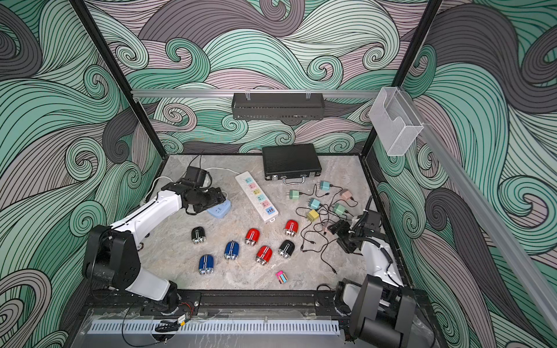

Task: Unplug the electric shaver
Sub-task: Place the plug at the center of the board, then reset both arms

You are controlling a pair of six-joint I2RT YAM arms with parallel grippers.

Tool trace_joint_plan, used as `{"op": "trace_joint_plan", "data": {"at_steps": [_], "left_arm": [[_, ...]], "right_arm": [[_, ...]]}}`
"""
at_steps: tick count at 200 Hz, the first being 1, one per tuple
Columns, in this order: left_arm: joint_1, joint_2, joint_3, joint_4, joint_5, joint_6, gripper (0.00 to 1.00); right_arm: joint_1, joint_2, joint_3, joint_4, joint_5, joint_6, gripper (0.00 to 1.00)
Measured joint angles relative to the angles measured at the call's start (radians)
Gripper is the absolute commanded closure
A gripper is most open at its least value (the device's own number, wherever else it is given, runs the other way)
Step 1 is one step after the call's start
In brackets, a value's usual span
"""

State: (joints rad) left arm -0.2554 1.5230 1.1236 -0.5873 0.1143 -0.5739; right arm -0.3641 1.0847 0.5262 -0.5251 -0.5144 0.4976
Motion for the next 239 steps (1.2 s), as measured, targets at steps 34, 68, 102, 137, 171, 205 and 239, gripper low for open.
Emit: {"op": "trace_joint_plan", "data": {"at_steps": [34, 68, 102, 137, 171, 205, 239], "left_arm": [[0.013, -0.018, 0.002, -0.006, -0.014, 0.006, 0.07], [0.035, -0.023, 0.006, -0.015, -0.023, 0.01, 0.01], [0.058, -0.026, 0.006, -0.019, -0.031, 0.016, 0.01], [0.065, -0.043, 0.006, -0.016, -0.042, 0.025, 0.01], [0.071, -0.068, 0.005, 0.0, -0.073, 0.023, 0.01], [0.09, -0.07, 0.005, 0.007, -0.094, 0.014, 0.01], [0.114, -0.069, 0.007, 0.011, -0.11, 0.009, 0.01]], "right_arm": [[0.0, -0.049, 0.032, -0.054, 0.045, -0.017, 0.15], [0.009, -0.068, 0.109, -0.088, 0.087, -0.03, 0.01], [0.077, -0.076, 0.18, -0.086, 0.169, -0.034, 0.0], [0.166, -0.015, 0.233, -0.058, 0.269, -0.042, 0.0], [0.232, 0.06, 0.281, -0.033, 0.366, -0.045, 0.0], [0.306, 0.127, 0.357, -0.012, 0.46, -0.05, 0.0], [0.335, 0.188, 0.396, 0.03, 0.517, -0.055, 0.0]]}}
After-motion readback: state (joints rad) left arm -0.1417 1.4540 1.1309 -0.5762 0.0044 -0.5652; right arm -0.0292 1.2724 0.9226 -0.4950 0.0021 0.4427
